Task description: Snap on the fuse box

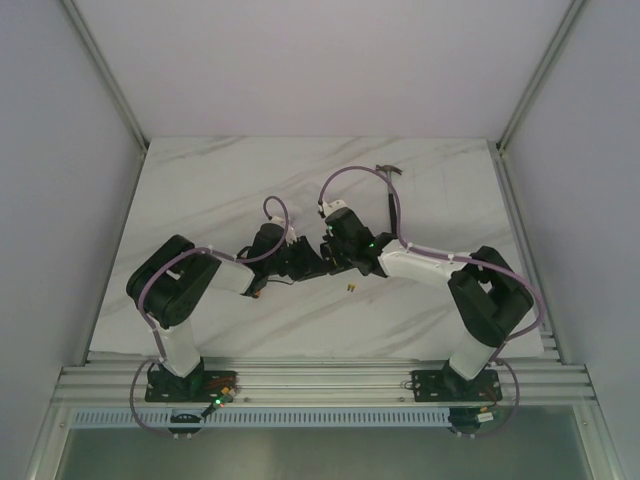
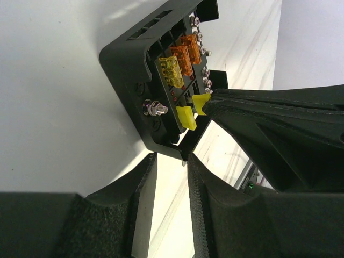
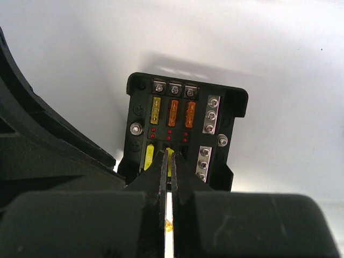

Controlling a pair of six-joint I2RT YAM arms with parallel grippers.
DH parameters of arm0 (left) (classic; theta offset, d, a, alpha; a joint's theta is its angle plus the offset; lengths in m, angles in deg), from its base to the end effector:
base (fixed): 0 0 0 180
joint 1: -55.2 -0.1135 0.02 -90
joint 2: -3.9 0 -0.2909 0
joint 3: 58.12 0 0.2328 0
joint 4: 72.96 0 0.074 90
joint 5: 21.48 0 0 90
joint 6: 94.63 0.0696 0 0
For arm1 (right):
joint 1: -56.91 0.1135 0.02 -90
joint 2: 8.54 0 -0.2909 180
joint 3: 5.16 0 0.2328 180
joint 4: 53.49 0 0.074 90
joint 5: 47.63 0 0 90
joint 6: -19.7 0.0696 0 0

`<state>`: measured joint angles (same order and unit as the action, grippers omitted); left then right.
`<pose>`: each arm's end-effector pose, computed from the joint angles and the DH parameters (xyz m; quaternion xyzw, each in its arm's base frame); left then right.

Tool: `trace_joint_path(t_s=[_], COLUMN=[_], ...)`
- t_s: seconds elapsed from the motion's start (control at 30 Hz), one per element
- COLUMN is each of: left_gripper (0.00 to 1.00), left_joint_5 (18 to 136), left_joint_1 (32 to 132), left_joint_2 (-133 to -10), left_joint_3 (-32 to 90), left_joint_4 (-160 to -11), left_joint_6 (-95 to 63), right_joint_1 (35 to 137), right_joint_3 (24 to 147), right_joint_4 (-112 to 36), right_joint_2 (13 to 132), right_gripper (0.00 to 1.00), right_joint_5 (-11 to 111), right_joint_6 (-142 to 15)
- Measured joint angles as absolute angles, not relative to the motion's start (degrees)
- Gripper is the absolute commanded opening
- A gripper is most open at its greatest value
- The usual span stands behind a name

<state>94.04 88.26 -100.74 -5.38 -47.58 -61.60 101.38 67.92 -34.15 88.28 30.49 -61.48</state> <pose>0.2850 -0.2213 0.1507 -0.0581 0.8355 -0.4957 0.2298 0.2751 0.2500 0.2116 -0.2401 0.8812 0.0927 0.3965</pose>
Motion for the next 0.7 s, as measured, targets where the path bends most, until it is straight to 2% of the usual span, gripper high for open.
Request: trace_joint_path(t_s=[0.7], left_gripper=[0.37], left_joint_5=[94.11], left_joint_1=[88.26], left_joint_2=[-100.83], left_joint_3=[-5.32], left_joint_4=[-47.56], left_joint_6=[-61.60], right_joint_1=[102.32], right_joint_3=[69.10], right_joint_4=[-33.08], right_joint_2=[90.02], right_gripper=[0.00], right_joint_5=[28.72], right_joint_6=[-61.55])
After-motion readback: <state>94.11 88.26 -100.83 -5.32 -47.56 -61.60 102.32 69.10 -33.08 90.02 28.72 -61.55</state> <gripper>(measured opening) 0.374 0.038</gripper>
